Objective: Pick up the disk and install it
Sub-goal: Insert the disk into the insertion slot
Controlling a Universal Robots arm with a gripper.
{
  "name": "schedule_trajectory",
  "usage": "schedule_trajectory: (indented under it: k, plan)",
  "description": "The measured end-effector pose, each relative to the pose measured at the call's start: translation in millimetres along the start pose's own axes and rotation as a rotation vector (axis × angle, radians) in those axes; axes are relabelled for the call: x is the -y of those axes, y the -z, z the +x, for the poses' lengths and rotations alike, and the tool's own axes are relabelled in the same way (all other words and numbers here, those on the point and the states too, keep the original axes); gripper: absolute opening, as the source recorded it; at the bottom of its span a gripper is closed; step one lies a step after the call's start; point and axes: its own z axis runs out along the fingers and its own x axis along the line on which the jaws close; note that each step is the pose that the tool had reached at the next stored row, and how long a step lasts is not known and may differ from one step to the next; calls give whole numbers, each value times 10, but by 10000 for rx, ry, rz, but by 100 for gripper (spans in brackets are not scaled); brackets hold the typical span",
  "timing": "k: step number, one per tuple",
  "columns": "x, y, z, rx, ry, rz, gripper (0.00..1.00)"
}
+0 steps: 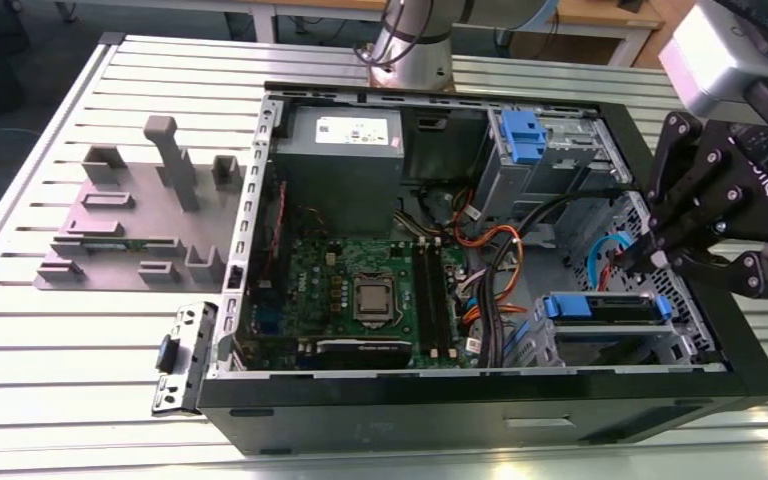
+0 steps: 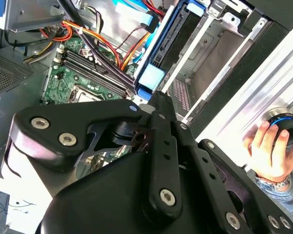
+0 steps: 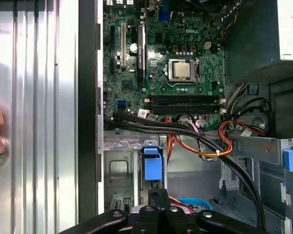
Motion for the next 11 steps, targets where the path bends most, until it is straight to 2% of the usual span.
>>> schedule_trajectory:
  k: [11]
  plan:
    - [2, -26, 2, 0, 0, 0, 10]
